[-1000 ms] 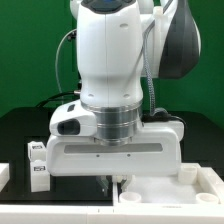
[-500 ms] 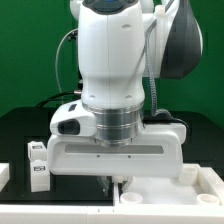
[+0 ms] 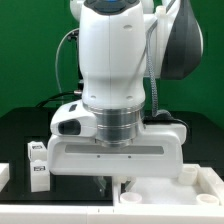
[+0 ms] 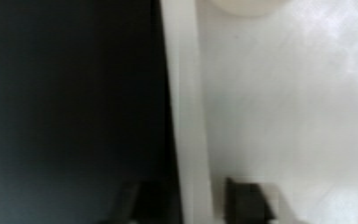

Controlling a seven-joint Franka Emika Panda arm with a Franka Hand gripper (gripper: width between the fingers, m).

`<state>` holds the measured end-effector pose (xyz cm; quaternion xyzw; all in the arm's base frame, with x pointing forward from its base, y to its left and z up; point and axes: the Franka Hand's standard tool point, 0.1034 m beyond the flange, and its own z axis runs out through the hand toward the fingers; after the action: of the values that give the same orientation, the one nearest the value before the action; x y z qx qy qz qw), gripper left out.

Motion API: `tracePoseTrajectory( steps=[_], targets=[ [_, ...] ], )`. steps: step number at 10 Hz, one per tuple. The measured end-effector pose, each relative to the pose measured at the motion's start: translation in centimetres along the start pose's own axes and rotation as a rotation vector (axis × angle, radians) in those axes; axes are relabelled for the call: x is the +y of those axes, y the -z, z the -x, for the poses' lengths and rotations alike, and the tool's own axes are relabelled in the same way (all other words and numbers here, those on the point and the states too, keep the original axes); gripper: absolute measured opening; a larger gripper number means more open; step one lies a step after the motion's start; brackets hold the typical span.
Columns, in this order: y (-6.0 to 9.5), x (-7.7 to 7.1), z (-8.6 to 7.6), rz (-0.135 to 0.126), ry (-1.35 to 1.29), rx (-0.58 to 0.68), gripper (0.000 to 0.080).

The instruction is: Assemble square table

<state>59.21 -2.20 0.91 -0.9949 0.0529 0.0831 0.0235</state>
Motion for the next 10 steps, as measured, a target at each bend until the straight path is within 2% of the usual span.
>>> tracePoseTrajectory(
  steps=[1, 2, 3, 4, 8, 9, 10],
  targets=[
    [0.8, 0.0, 0.5, -0.002, 0.018, -0.006, 0.0422],
    [1.8, -0.3, 1.4, -0.004, 0.022, -0.012, 0.0422],
    [3.0, -0.7, 2.3, -0.006, 0.012, -0.014, 0.0555],
    [4.2, -0.9, 2.4, -0.009, 0.001, -0.007, 0.0630],
    [4.1, -1.0, 2.7, -0.006, 0.049, -0.002, 0.0649],
    [4.2, -1.4, 3.7, -0.003, 0.118, 0.005, 0.0649],
    [4.5, -1.4, 4.8, 0.011, 0.235, 0.023, 0.0649]
  ],
)
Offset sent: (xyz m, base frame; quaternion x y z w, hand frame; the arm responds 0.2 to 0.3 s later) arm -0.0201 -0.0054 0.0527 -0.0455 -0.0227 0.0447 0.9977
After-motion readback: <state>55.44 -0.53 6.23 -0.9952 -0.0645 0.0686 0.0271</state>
